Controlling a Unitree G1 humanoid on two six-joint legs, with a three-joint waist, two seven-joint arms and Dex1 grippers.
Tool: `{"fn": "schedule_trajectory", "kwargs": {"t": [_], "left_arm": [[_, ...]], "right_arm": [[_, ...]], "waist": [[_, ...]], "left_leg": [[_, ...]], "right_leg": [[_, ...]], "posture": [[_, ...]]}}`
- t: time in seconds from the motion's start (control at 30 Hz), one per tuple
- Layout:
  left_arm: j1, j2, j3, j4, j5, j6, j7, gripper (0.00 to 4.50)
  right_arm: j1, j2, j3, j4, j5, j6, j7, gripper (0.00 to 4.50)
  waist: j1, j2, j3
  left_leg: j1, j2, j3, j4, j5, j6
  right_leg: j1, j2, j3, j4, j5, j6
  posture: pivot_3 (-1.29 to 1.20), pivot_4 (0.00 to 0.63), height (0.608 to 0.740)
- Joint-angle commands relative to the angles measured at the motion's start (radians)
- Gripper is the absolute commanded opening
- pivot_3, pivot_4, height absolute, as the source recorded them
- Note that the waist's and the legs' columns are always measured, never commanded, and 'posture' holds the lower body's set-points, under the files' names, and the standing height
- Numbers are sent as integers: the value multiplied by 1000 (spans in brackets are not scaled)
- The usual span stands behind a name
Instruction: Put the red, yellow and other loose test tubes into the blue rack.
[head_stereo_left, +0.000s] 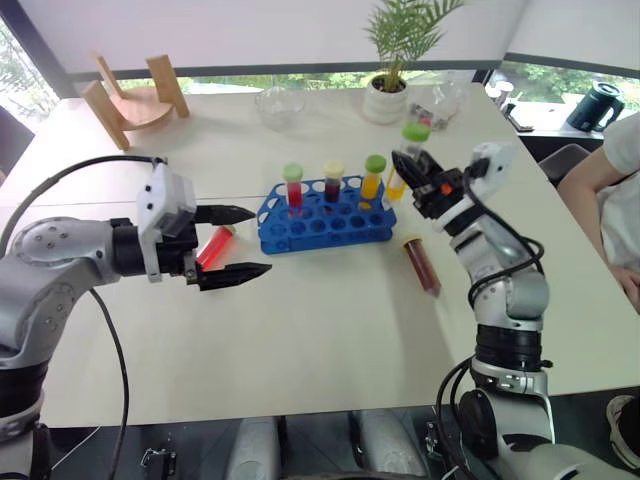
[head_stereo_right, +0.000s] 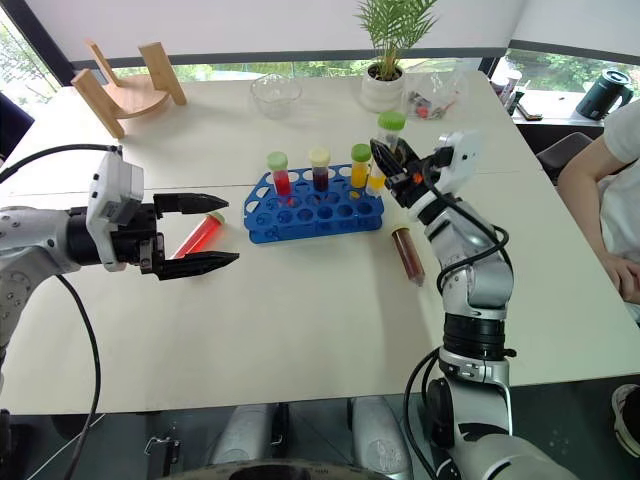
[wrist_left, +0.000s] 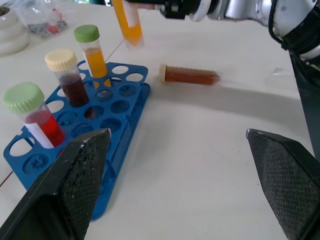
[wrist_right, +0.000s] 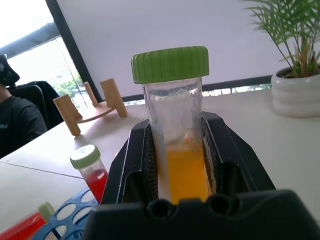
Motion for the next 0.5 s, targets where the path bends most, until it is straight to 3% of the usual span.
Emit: {"fn": "schedule_trajectory", "kwargs": {"t": [0.03, 0.5], "left_arm": [[-11, 8, 24, -21, -15, 3, 7, 4500], [-4, 17, 42, -50, -40, 31, 36, 4500]], "right_arm": [[8, 7, 29, 22, -1, -97, 10, 805], [-8, -2, 92, 213, -12, -238, 26, 805]], "waist": [[0, 0, 0], [2, 0, 0]], "left_leg": [[0, 0, 0, 0, 0, 0], [0, 0, 0, 1, 0, 0]], "right_leg": [[0, 0, 0, 0, 0, 0], [1, 0, 0, 0, 0, 0]], "posture": [[0, 150, 740], [0, 150, 740]]}}
